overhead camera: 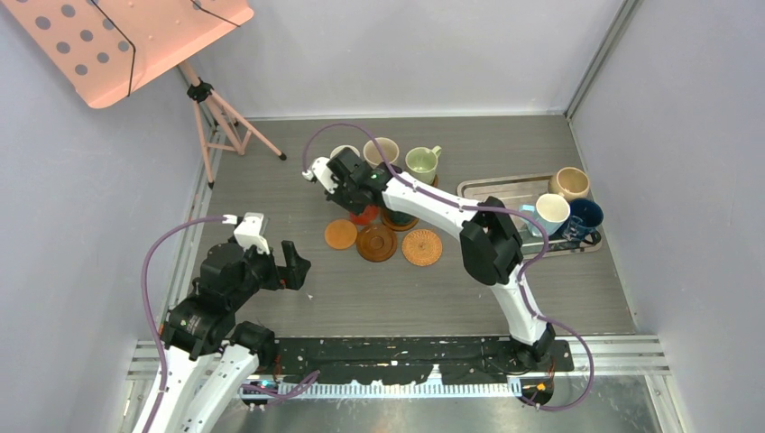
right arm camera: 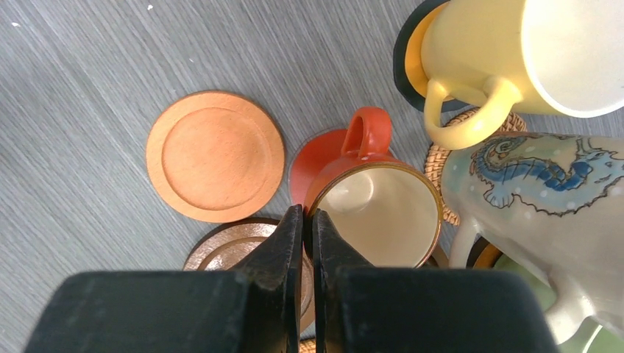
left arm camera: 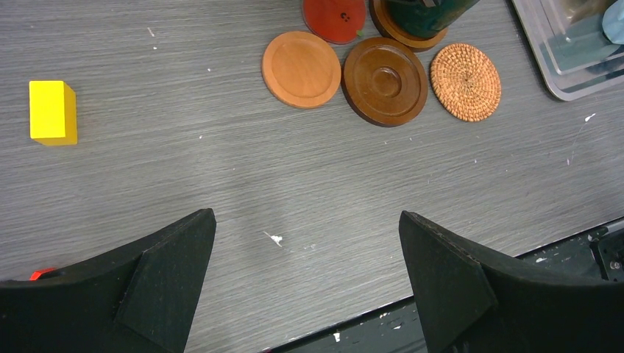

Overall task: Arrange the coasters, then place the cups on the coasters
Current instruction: Place the cup on the coaster.

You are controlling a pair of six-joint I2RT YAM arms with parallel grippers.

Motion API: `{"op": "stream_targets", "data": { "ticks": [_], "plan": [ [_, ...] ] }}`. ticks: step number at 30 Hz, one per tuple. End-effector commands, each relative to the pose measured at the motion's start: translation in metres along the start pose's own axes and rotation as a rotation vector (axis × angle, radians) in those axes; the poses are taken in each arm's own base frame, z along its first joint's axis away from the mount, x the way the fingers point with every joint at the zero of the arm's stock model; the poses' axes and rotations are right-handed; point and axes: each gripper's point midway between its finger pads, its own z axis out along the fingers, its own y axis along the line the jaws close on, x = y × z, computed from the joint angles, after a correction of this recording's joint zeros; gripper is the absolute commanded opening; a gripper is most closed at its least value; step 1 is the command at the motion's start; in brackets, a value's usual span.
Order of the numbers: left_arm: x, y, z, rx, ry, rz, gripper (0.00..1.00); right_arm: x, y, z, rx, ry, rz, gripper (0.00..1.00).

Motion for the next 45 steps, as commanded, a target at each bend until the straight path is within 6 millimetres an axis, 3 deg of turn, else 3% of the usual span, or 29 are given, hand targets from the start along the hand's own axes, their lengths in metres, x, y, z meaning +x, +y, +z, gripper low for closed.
{"op": "stream_targets", "data": {
  "ticks": [1, 12, 35, 45],
  "plan": [
    [-0.006, 0.0, 0.001, -0.001, -0.024, 0.004, 0.99, -0.025, -0.015, -0.009, 0.006, -0.074, -0.027, 0.08],
    [-0.005, -0.001, 0.002, 0.0, -0.02, 0.004, 0.99, -0.009, -0.017, 0.006, -0.019, -0.03, -0.051, 0.11],
    [-0.004, -0.001, 0.004, 0.003, -0.007, 0.005, 0.99, 0.002, -0.013, 0.021, -0.031, 0.008, -0.057, 0.15],
    [-0.004, -0.001, 0.004, 0.003, -0.008, 0.005, 0.99, -0.001, -0.014, 0.013, -0.03, 0.004, -0.056, 0.3]
  ]
}}
